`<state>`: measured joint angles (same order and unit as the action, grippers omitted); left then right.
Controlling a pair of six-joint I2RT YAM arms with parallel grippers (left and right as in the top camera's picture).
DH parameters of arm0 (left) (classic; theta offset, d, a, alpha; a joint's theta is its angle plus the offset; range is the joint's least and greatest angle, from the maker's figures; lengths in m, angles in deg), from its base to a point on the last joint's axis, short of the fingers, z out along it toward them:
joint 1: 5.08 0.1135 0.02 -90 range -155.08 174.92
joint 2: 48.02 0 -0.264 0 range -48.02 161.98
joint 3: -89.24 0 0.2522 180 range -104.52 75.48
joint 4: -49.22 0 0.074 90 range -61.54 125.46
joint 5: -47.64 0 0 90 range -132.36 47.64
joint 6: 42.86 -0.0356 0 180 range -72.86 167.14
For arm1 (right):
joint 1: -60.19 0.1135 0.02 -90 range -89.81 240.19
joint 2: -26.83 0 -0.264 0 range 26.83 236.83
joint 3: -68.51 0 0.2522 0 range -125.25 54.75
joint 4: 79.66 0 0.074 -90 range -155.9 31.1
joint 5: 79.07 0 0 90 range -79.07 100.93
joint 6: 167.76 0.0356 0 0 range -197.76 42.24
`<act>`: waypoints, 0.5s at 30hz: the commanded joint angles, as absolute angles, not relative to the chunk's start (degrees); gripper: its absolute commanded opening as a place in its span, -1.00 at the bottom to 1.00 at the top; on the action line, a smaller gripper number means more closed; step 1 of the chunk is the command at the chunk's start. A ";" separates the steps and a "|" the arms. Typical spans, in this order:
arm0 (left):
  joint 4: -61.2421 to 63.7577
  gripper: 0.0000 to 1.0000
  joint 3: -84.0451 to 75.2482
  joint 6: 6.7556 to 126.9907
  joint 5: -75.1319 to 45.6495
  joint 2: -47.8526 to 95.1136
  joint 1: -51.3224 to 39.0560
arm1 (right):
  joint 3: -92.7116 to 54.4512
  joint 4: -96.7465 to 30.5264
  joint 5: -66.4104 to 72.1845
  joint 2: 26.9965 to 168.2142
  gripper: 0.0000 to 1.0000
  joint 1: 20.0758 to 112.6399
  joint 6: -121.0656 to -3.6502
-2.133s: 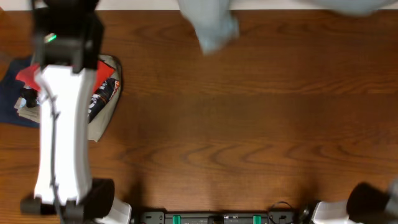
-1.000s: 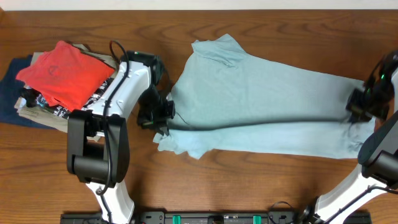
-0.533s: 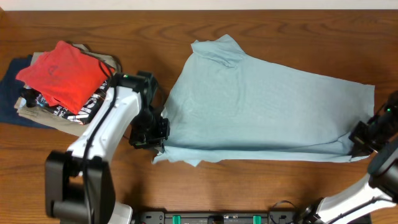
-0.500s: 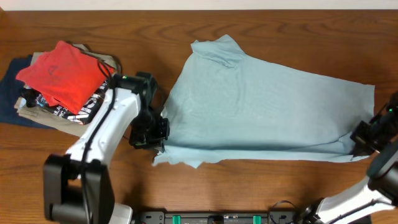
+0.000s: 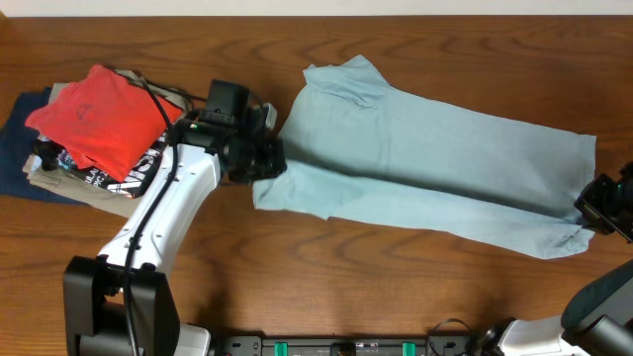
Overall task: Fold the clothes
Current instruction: 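Lay the light blue T-shirt flat on the table with both grippers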
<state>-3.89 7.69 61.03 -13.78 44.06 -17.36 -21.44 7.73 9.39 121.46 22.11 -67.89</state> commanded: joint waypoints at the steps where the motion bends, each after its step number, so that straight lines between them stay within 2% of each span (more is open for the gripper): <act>1: -0.17 -0.88 7.82 64.04 -12.97 43.62 -17.38 | -21.96 6.86 9.39 120.92 -0.95 21.58 -67.30; 14: 6.65 -0.87 7.82 65.03 -13.01 47.95 -17.53 | -21.94 -2.08 9.13 121.09 -0.93 21.58 -65.13; 15: 8.11 -0.74 7.82 65.03 -12.99 48.56 -17.68 | -21.94 -4.27 8.95 121.22 -0.93 21.58 -64.26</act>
